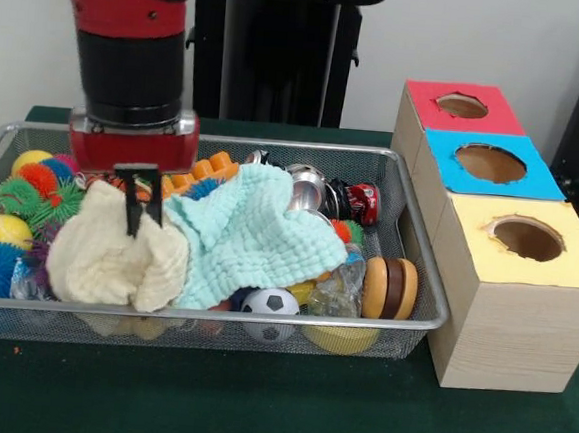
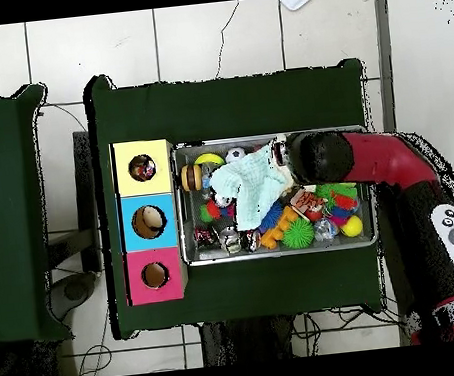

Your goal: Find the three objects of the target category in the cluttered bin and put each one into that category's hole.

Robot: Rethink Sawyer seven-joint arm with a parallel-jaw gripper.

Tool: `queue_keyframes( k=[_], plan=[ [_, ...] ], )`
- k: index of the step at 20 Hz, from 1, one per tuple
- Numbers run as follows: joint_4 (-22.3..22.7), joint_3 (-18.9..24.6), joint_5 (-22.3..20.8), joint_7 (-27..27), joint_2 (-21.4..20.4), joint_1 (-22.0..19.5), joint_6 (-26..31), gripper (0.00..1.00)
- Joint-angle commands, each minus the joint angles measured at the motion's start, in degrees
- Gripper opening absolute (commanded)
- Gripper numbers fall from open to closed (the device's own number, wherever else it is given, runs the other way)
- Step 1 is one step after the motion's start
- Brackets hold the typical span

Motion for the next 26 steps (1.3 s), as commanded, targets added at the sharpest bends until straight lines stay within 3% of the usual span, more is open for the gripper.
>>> queue_keyframes(
  k=[1,10,16,26],
  plan=[
    [3.78,-0.10,5.45,11.33,-5.77,7.71,6.31,0.00],
    [3.24,-5.10,10.96,16.36,-6.32,14.74,6.07,0.00],
    [5.82,-8.48,11.54,15.23,-3.43,15.35,1.31,0.00],
    [3.14,-11.32,9.80,6.36,-1.25,14.52,11.65,0.00]
  ],
)
